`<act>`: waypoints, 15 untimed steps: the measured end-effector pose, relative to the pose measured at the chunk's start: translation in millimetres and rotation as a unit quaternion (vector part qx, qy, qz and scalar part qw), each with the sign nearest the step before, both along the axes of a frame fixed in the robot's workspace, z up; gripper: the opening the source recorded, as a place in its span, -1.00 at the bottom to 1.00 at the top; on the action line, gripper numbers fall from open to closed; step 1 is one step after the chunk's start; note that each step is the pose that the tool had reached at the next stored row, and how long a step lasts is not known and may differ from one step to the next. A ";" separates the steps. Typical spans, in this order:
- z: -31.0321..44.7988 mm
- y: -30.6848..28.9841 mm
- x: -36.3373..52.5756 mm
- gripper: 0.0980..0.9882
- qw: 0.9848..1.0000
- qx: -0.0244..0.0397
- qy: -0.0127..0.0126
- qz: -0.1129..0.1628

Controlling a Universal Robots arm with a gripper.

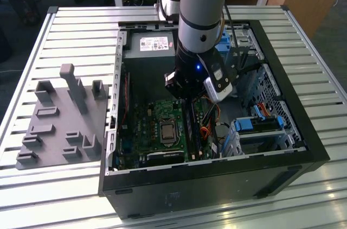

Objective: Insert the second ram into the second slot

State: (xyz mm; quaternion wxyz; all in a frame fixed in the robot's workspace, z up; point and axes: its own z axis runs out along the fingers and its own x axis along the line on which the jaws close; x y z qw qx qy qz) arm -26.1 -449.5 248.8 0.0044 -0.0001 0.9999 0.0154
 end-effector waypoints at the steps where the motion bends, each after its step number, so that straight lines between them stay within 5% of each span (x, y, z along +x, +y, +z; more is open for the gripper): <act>1: -0.7 0.0 0.1 -0.92 1.000 0.000 0.000 0.000; 15: -8.9 0.0 2.5 -0.92 1.000 0.000 0.000 -0.002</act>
